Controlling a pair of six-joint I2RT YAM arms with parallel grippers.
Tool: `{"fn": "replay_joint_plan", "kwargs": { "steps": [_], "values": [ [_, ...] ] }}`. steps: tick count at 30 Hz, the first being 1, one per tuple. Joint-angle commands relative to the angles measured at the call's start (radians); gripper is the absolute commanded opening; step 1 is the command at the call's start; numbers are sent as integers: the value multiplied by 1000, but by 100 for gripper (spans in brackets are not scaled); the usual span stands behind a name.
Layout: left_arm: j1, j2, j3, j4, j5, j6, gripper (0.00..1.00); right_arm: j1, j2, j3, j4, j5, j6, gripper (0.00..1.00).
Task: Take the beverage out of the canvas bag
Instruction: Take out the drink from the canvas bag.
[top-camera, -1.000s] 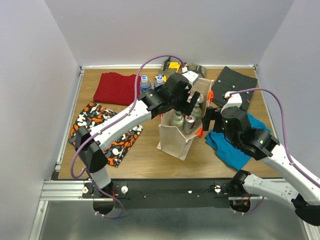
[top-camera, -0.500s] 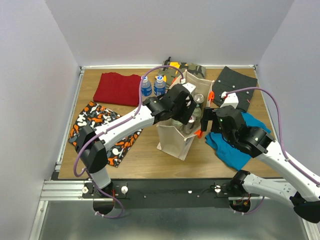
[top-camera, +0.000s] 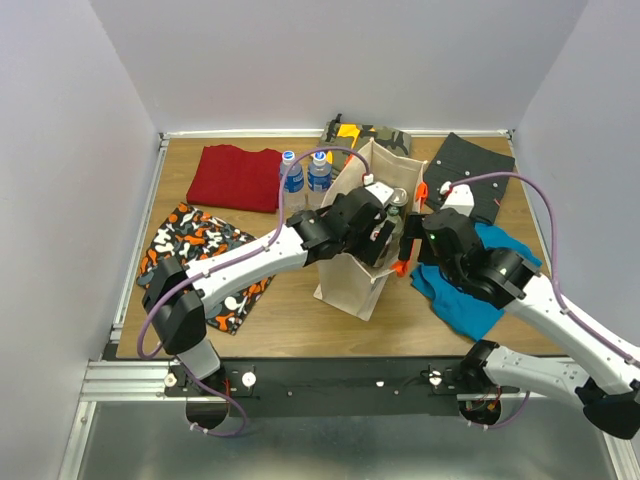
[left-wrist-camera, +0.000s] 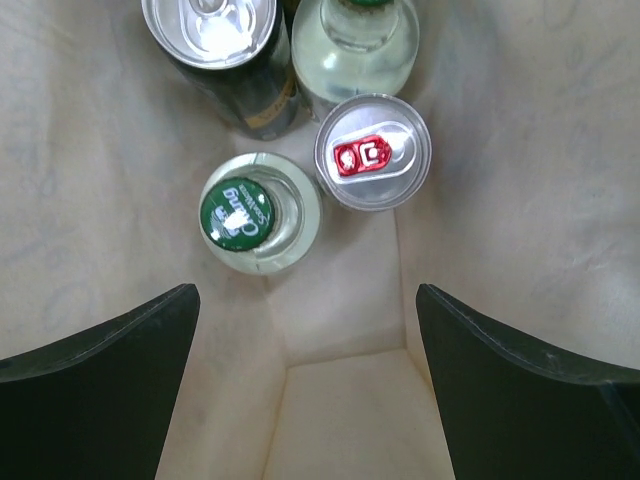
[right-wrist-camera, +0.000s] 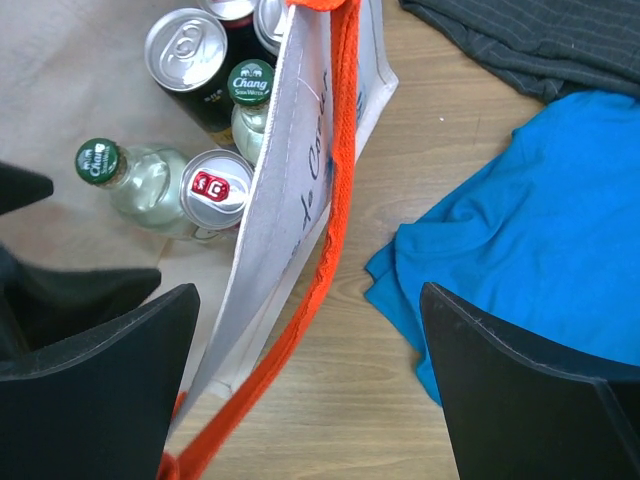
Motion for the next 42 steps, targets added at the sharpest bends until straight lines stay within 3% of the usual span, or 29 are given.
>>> {"fn": "replay_joint_plan", "kwargs": {
  "steps": [1,12,18,29,42],
  "values": [
    [-10,-56,-32,36,-52,2,99,6,45,28,-57,76,89,100],
    [5,-35,113,-4,-82,32,99,8,-14,36,72,252,131,100],
    [10,22,239,-61,4,36,99,8,-14,50,185,302,4,100],
    [17,-24,205,10,55,10,99,5,49,62,41,136,-65,100],
    [22,4,169,17,37,-88,99,-199,42,80,42,-112,-158,100]
  ]
}}
